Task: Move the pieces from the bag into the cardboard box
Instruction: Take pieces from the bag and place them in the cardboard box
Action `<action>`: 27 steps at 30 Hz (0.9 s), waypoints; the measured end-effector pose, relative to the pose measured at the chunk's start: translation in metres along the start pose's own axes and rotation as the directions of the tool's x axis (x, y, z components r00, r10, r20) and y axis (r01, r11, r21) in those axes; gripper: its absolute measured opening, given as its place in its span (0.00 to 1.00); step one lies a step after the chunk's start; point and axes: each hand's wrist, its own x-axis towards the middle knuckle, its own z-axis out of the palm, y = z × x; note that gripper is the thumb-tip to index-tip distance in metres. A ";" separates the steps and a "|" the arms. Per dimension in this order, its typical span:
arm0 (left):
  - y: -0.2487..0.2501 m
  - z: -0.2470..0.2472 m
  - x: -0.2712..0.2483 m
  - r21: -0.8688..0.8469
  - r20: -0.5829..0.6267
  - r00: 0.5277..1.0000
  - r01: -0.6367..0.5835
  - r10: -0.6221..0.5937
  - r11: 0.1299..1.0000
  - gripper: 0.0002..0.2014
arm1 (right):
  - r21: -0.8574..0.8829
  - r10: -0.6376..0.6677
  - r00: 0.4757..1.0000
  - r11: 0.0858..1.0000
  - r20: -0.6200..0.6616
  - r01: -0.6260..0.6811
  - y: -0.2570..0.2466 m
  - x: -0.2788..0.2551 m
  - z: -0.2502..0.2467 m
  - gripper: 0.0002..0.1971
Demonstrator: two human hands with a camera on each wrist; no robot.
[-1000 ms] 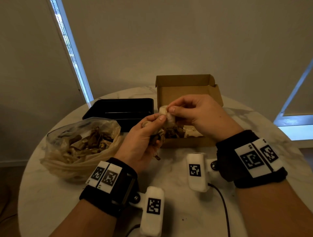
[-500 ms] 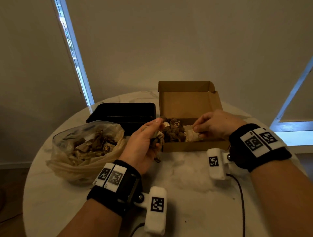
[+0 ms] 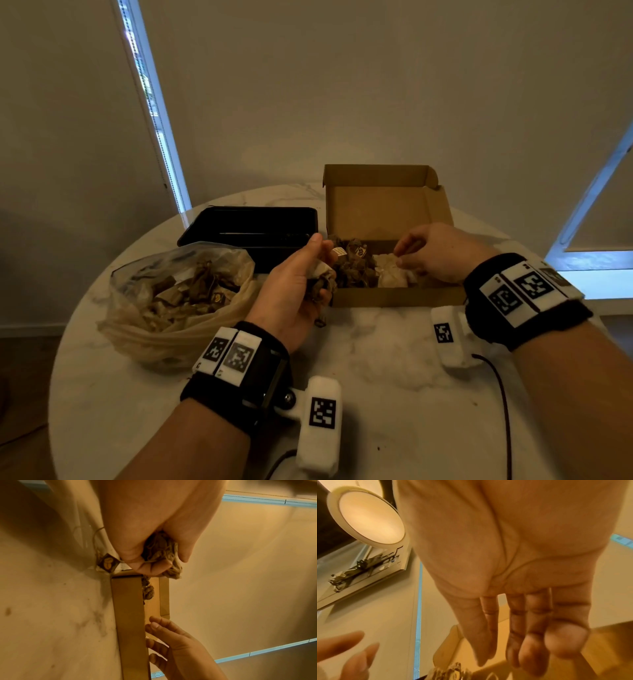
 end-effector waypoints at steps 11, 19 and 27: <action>0.005 0.000 0.001 -0.177 -0.035 0.996 0.078 -0.085 0.981 0.25 | -0.032 -0.247 0.967 0.969 -0.071 0.245 -0.033 -0.030 0.004 0.07; 0.006 0.005 -0.007 -0.167 -0.029 0.999 0.034 -0.040 0.985 0.33 | 0.003 -0.505 0.862 0.863 0.049 0.506 -0.067 -0.048 0.034 0.11; 0.005 0.010 -0.008 -0.104 0.011 1.000 0.017 -0.016 0.994 0.33 | 0.259 -0.417 0.901 0.863 -0.120 0.434 -0.056 -0.036 0.044 0.06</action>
